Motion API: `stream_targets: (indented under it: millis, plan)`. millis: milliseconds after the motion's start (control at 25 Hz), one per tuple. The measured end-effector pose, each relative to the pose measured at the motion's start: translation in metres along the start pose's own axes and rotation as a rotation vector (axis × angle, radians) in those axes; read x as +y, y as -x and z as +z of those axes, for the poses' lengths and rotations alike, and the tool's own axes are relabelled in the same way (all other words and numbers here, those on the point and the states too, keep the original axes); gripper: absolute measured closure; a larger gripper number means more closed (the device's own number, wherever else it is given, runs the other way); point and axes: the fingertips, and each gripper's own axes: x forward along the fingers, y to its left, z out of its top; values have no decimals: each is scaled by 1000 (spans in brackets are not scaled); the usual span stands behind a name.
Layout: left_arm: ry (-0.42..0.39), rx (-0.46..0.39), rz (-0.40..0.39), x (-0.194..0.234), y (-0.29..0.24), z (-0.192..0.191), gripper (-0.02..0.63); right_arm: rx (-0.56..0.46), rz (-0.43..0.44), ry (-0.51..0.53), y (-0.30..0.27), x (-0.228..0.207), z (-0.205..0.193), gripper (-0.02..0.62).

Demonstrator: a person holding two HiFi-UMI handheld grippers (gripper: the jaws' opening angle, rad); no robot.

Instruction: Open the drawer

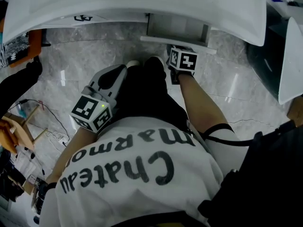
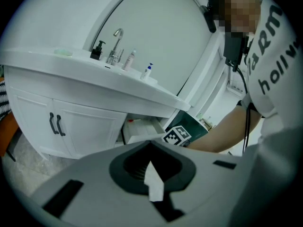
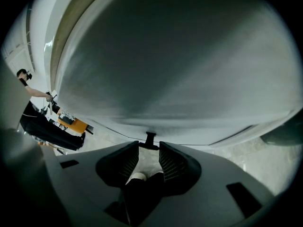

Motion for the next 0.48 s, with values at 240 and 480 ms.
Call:
stream_targets:
  millis: [240, 480]
  plan:
    - [-10, 8, -13, 2, 3, -5, 598, -4, -7, -3, 2, 2, -7, 454]
    - [-22, 14, -23, 3, 7, -8, 597, -6, -16, -5, 2, 3, -10, 454]
